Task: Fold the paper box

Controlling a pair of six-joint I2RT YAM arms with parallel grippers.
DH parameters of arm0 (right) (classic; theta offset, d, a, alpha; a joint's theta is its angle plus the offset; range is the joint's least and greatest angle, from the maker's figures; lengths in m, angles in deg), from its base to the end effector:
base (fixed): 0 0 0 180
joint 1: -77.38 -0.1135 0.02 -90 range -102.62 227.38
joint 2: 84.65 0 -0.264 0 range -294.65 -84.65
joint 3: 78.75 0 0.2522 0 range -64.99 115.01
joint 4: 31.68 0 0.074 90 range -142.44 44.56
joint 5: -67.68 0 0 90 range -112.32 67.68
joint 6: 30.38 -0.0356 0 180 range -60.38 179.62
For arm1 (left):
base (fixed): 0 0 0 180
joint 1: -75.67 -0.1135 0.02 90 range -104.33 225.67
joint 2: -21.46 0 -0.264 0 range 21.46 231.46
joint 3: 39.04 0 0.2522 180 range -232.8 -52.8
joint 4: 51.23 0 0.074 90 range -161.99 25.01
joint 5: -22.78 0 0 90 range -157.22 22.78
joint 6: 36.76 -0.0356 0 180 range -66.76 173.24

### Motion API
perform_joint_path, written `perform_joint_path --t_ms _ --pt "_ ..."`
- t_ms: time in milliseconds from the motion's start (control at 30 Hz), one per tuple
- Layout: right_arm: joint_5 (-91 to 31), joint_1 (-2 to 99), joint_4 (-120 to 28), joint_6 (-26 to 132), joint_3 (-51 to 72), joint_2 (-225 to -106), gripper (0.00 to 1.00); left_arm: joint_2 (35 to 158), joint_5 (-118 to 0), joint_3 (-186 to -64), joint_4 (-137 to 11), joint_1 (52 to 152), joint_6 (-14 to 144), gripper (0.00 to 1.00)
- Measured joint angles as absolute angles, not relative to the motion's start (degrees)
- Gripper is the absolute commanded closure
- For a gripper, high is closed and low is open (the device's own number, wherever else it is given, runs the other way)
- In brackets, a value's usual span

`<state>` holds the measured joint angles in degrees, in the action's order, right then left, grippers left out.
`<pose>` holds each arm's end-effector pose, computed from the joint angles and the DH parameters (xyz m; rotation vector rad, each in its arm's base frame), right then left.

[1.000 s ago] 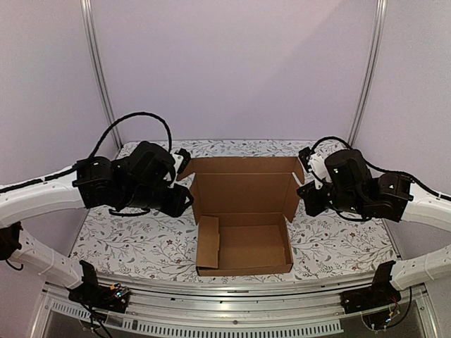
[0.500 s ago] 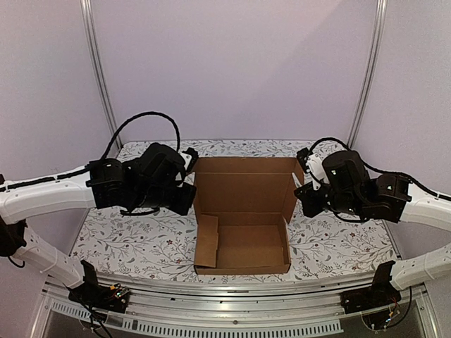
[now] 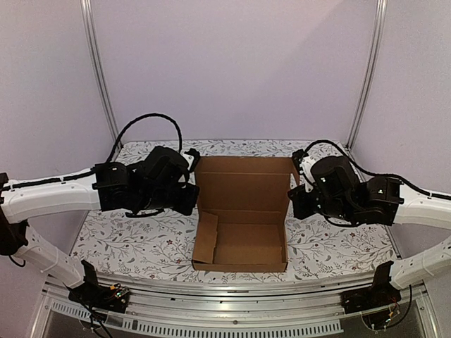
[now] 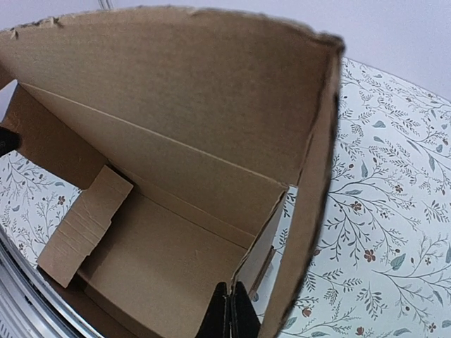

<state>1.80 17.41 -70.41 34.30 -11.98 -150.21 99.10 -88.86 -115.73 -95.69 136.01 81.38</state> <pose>0.1364 0.2069 0.2943 -0.4288 2.1433 0.3843 0.1553 -0.2462 0.2909 0.4670 2.2714 -0.3448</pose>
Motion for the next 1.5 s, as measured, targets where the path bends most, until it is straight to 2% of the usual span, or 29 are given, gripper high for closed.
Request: perform_joint_path --t_ms 600,867,1100,1300,1433,1500 --pt "15.3 7.8 -70.3 29.8 -12.7 -153.2 1.00 95.4 -89.5 -107.3 -90.0 138.3 86.1 1.00" --pt "23.3 -0.5 -68.5 24.0 -21.2 -153.4 1.00 94.6 -90.3 -100.6 -90.8 144.2 90.7 1.00" --pt "30.2 -6.9 -68.4 15.3 -23.3 -157.4 0.99 94.8 -93.9 -98.2 -91.0 149.5 95.3 1.00" --pt "31.3 -9.6 -68.3 7.4 -25.2 -159.7 0.84 96.9 -96.1 -96.9 -91.0 152.1 98.3 1.00" --pt "30.9 -11.0 -68.4 3.5 -26.6 -159.7 0.54 98.8 -97.3 -96.6 -91.0 153.4 99.9 1.00" --pt "30.8 -11.9 -68.8 2.0 -26.8 -159.5 0.44 99.8 -97.7 -96.5 -91.0 154.0 100.5 1.00"
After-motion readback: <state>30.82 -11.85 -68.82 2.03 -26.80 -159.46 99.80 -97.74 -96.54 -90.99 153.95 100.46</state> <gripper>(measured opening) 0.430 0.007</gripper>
